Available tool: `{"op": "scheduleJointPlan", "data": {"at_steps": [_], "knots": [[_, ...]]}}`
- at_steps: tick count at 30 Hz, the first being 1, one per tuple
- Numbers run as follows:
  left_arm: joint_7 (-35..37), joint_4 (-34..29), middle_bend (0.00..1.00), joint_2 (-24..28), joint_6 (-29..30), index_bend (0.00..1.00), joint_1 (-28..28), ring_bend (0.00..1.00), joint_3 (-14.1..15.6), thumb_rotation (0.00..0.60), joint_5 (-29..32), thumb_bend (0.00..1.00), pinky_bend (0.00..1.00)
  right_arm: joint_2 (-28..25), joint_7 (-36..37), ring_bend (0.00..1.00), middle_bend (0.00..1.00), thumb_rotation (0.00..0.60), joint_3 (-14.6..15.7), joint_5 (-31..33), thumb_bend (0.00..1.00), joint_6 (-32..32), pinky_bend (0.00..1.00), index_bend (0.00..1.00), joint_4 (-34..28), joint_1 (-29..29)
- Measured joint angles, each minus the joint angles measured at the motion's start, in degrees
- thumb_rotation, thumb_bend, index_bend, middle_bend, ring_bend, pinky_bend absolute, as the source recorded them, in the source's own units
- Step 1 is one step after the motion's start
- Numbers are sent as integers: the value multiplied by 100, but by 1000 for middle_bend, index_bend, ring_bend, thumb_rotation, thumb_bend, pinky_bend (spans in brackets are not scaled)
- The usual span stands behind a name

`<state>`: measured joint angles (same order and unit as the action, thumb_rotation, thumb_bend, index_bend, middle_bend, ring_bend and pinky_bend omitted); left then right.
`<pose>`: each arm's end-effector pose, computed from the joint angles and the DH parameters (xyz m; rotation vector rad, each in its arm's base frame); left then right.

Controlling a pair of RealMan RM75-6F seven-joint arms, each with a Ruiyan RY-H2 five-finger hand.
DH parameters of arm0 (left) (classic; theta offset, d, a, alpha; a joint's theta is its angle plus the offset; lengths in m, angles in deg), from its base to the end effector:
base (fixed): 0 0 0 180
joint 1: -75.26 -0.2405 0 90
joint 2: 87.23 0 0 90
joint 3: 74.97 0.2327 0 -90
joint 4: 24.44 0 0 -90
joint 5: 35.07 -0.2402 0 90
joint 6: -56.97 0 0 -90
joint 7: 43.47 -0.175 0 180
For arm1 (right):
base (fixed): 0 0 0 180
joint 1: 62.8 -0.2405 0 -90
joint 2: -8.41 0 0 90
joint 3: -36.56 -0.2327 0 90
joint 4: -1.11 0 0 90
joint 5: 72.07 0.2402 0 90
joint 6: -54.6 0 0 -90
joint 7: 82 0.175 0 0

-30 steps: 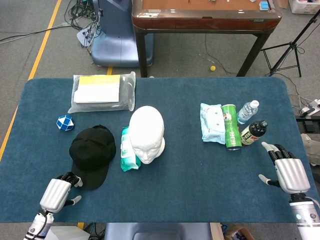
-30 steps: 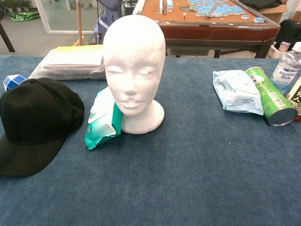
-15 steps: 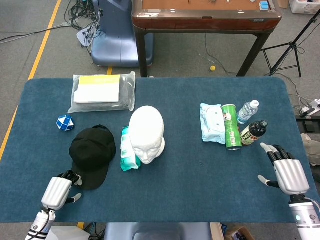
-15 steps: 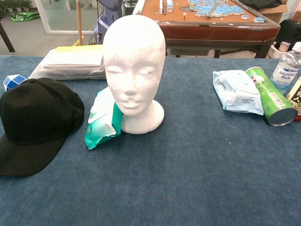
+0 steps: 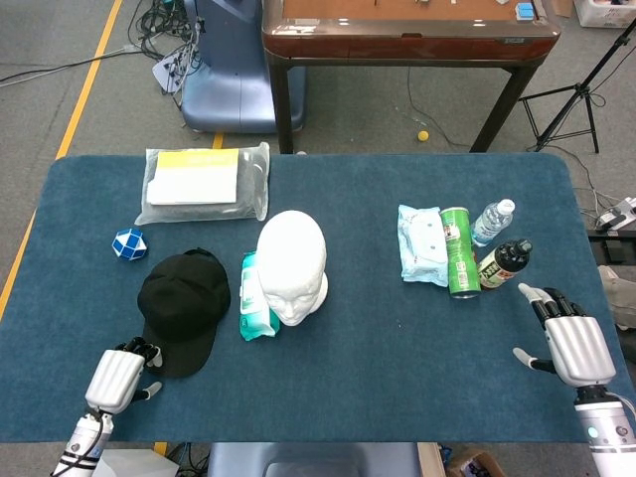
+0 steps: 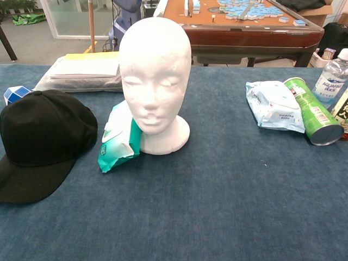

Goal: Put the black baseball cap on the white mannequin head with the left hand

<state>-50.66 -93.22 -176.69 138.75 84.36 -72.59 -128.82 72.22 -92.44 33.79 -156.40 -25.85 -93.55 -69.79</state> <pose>-0.2909 0.2109 -0.0148 -1.6738 -0.8044 -0.8753 -0.2948 -0.2221 0.1067 1.4838 -0.8372 0.7632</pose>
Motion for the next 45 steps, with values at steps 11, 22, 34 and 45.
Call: {"op": "scheduleJointPlan", "data": {"at_steps": [11, 22, 34, 45], "knots": [[-43, 113, 564, -76, -61, 550, 59, 328, -7, 600, 51, 23, 510, -2, 0, 152, 225, 600, -1, 9, 0, 13, 320, 120, 0, -5], [56, 167, 567, -166, -225, 557, 184, 330, -60, 600, 149, 23, 509, -3, 0, 152, 225, 600, -11, 36, 0, 24, 320, 120, 2, -10], [263, 28, 561, -180, -140, 558, 242, 337, -193, 600, 258, 24, 510, -21, 65, 152, 226, 600, -13, 25, 0, 13, 320, 120, 8, -6], [1180, 176, 372, -346, 458, 462, 205, 248, -278, 600, 56, 23, 476, -18, 68, 152, 226, 600, -10, 13, 0, 2, 320, 120, 10, -4]]}}
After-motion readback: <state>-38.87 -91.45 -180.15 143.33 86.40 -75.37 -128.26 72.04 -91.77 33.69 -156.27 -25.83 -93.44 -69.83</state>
